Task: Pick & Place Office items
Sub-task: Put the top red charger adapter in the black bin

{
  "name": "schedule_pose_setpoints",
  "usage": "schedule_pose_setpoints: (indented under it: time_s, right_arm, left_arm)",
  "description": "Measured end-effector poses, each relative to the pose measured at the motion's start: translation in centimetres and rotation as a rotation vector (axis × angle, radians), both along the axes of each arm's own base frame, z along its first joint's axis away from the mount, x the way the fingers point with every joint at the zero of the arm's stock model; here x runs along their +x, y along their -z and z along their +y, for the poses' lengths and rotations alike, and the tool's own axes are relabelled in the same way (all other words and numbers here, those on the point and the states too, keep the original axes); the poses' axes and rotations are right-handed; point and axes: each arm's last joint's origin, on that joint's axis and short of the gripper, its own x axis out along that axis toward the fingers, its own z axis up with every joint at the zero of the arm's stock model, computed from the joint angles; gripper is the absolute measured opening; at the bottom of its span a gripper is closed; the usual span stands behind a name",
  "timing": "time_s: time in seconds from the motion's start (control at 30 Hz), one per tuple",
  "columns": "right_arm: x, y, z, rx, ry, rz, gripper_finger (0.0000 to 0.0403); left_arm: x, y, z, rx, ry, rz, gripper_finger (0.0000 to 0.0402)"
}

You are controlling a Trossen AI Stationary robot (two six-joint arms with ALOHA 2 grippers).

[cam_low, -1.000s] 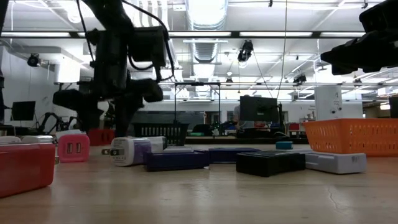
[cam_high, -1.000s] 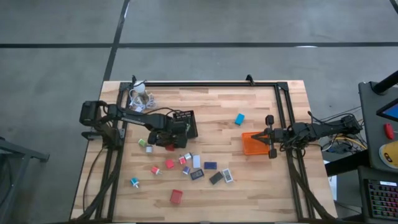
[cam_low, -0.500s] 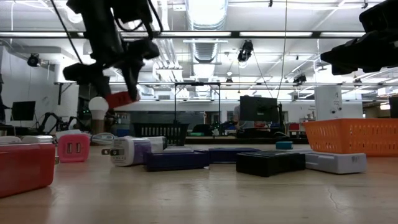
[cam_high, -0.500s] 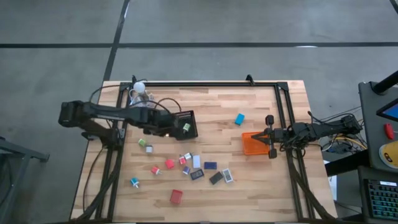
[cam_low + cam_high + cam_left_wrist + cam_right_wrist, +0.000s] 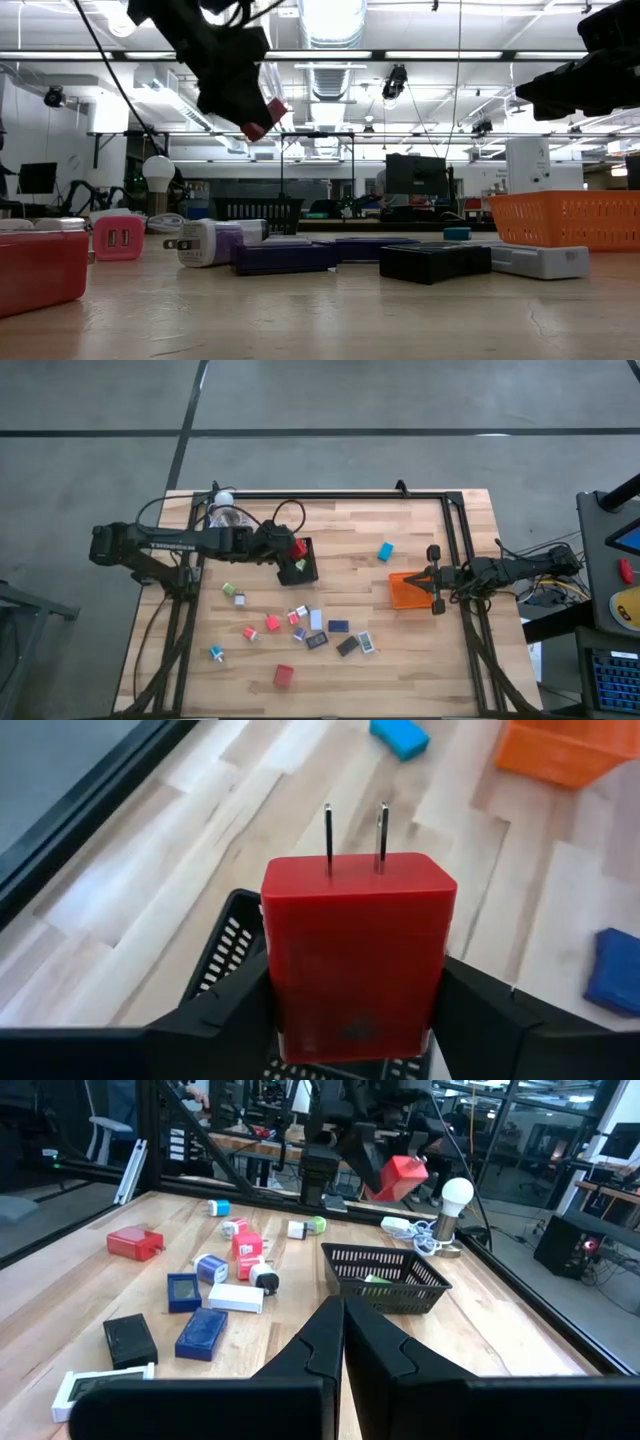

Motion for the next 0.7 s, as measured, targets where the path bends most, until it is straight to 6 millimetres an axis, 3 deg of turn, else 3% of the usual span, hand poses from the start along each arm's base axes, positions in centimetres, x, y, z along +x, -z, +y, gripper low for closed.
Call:
schedule_pose_setpoints:
  time_s: [0.7]
  right_arm:
    - [0.0, 0.0, 0.0, 0.0, 0.0, 0.0, 0.0008]
  left_arm:
    - [1.5, 6.8, 4.1, -0.343, 0.009, 0.331, 0.0229]
